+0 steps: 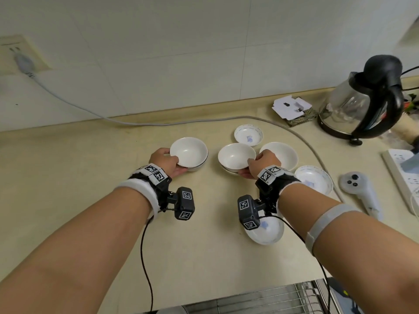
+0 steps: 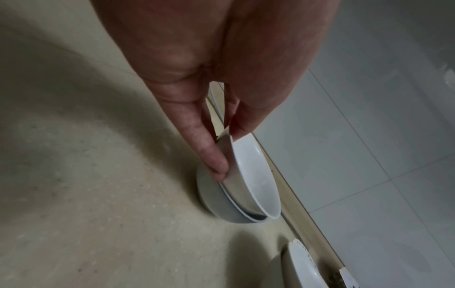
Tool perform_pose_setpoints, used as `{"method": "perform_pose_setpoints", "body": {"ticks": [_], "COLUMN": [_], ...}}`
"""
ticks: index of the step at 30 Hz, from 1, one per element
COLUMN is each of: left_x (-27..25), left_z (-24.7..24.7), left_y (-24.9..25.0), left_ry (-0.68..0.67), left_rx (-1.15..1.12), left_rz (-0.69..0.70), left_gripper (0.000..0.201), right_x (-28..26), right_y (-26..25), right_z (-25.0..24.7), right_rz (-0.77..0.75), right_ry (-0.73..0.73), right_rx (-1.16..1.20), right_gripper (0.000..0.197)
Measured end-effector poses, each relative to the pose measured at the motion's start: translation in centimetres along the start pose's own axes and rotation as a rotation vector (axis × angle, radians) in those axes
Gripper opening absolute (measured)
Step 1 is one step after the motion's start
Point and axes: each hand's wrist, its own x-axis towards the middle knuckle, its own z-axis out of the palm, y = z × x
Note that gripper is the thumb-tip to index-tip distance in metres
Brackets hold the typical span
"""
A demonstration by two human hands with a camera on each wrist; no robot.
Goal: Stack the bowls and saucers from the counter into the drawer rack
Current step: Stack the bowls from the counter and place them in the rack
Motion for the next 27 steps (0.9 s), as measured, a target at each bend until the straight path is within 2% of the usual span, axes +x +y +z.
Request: {"method": "perform_pose_setpoints", "body": {"ticks": [3,8,13,16,18,21,27], "left_x": [0.7,0.9,1.0,1.1,1.0,0.0,-3.4], "left_z": [0.4,0.9,1.6,1.7,1.6,1.8,4.0], "left_y": [-0.3,-0.3,-0.6,-0.7,-0.3,1.0,3.2], "left_ry": [0.007,0.001,-0.060,-0.040,-0.031,-0.063,-0.253], "left_rx": [0.059,0.130,0.007,-0.035,-0.036,-0.076,-0.115], "left_rz": [0.000,-0.017,-0.125,-0.111,-0.089,-0.039,-0.014], "left_gripper": [0.045,0.052,0.050,0.054,0.055,0.054,0.052], "right_x": [0.3,0.5,1.1,1.5,1.9,3.1,3.2], "right_y": [0.2,1.0,1.7,2.1,2.3,2.5,1.8], "right_z": [0.1,-0.7,-3.9,-5.6,-6.5,-7.6,-8.7], "right_rz": [-0.020,-0.058,-0.077,0.032,0.088,0.076,0.055], "right_ry": [0.025,0.049,0.328,0.432,0.368,0.216,0.147], "right_rx": [-0.023,-0.067,-0.200,-0.297,-0.414,-0.498,-0.358], "right_gripper": [0.016,0.024,0.041,0.053,0.052,0.044,0.042]}}
